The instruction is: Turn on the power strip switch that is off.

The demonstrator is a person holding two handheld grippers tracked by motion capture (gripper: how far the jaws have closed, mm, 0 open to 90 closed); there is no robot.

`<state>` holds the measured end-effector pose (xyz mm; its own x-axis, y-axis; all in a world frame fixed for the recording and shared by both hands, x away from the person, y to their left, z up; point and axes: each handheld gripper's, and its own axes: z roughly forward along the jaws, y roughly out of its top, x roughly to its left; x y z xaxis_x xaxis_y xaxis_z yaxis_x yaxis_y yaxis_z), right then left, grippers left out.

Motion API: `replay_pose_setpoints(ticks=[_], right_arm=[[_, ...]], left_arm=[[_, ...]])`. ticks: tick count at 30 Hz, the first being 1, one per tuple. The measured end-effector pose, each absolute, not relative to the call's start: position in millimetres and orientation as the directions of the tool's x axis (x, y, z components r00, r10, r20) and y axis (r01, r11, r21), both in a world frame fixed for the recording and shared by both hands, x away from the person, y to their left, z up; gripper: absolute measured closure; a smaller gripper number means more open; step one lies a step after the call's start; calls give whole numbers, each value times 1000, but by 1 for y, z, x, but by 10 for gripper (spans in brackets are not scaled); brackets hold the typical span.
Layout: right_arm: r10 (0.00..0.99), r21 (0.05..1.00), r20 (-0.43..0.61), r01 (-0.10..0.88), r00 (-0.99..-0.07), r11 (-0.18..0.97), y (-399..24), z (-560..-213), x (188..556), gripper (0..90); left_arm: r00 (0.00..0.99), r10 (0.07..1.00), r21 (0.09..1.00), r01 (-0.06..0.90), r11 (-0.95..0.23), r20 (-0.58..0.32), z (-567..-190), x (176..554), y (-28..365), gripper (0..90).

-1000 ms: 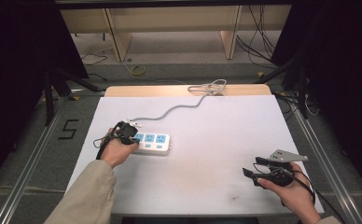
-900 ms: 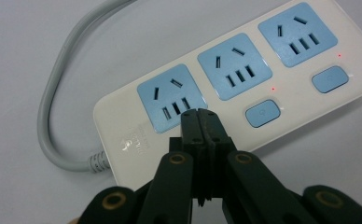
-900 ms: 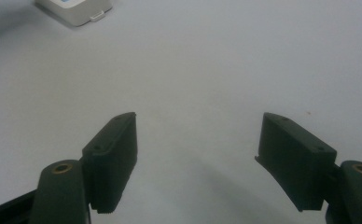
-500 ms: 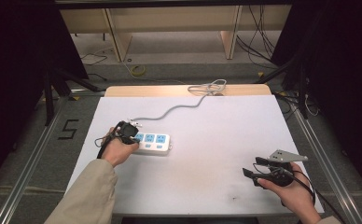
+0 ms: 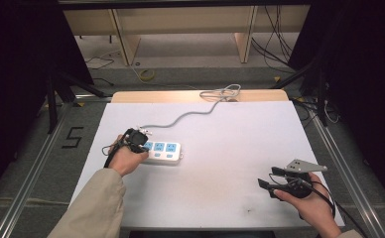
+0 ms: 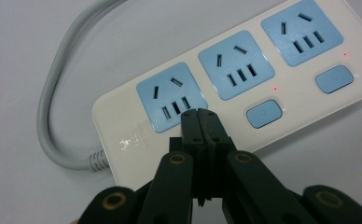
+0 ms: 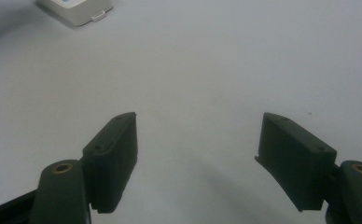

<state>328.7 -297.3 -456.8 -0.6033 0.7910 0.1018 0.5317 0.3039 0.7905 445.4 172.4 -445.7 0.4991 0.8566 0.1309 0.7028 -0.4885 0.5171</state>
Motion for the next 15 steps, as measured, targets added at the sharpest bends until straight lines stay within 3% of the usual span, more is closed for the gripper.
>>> replay_pose_setpoints(ticks=[8, 12, 15], right_arm=[[791, 790, 102, 532, -603, 304, -297, -457, 329, 289], [792, 791, 103, 532, -602, 303, -297, -457, 329, 288], [792, 793, 101, 530, -602, 302, -298, -456, 328, 288]], left_arm=[[504, 857, 520, 705, -482, 110, -446, 447, 170, 900], [510, 839, 505, 683, -528, 187, -448, 446, 160, 900], [502, 849, 511, 694, -508, 162, -447, 447, 162, 900]])
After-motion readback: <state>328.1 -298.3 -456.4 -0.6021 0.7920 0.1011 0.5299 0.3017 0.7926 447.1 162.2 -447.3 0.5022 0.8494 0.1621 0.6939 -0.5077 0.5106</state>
